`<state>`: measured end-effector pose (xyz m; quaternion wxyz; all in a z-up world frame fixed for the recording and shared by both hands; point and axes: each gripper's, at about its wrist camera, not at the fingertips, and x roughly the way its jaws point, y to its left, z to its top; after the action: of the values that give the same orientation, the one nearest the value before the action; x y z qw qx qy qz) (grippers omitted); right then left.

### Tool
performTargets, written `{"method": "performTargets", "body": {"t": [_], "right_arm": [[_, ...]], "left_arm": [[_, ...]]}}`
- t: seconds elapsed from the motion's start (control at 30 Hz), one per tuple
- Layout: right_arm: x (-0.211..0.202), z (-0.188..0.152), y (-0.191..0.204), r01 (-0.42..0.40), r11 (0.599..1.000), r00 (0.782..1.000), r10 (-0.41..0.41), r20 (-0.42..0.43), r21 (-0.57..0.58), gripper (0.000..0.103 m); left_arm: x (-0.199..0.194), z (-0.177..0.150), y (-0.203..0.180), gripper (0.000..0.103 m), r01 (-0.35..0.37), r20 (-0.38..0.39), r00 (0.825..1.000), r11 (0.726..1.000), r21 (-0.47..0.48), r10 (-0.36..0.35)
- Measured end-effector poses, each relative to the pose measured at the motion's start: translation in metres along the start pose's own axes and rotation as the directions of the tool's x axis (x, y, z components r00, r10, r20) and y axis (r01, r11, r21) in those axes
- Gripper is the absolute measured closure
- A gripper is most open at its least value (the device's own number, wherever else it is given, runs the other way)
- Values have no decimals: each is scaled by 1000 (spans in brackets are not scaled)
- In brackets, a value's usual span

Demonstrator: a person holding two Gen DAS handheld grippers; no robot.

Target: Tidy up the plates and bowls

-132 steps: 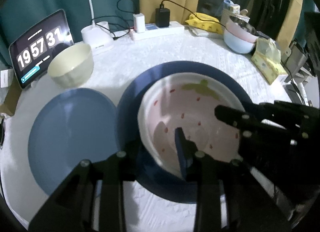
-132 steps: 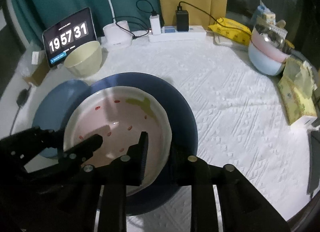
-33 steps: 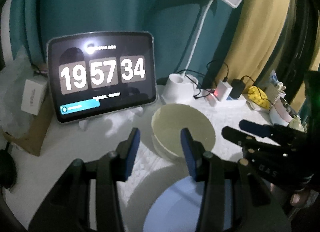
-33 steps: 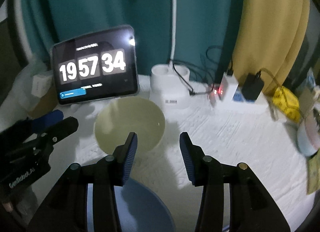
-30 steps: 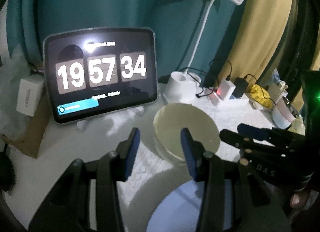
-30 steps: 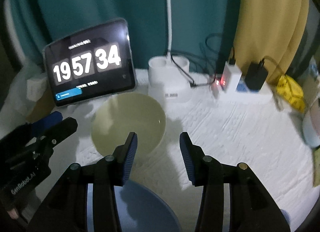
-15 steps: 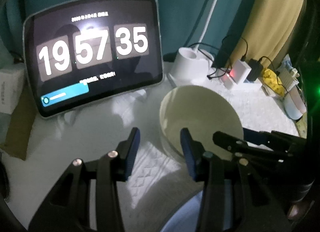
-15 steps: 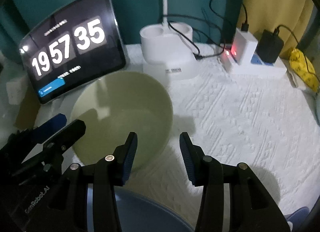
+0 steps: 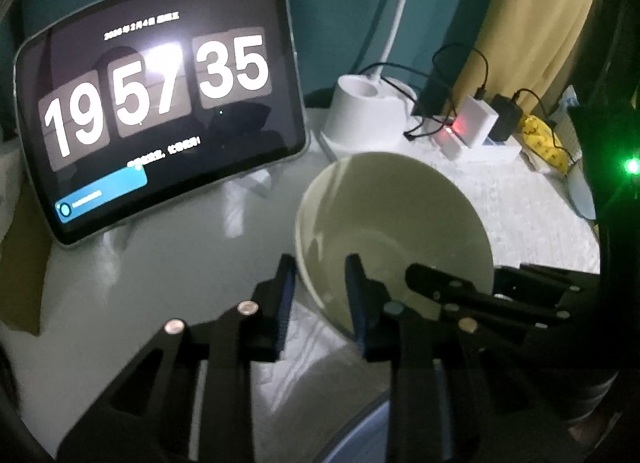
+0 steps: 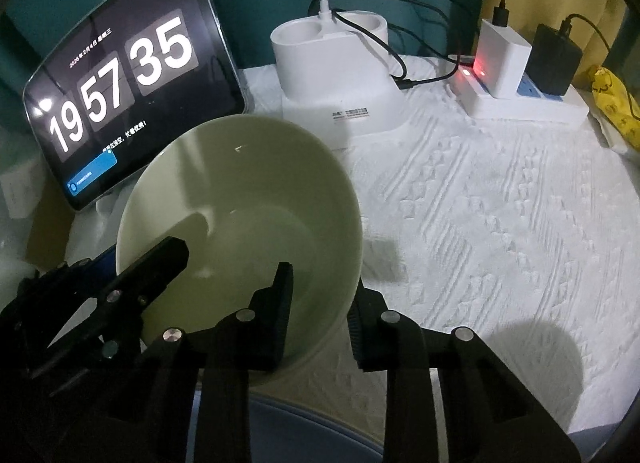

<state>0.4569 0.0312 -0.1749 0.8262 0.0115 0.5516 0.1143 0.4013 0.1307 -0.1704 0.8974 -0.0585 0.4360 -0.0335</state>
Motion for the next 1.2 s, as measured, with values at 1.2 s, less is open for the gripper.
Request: {"method": "performTargets", "body": {"t": [1.2], "right_arm": [[-111,-45,-7,-36,999,982,42,185,-36,84]], "left_arm": [[-105,-21,-36,83,-12,182,983,1000,16,9]]}}
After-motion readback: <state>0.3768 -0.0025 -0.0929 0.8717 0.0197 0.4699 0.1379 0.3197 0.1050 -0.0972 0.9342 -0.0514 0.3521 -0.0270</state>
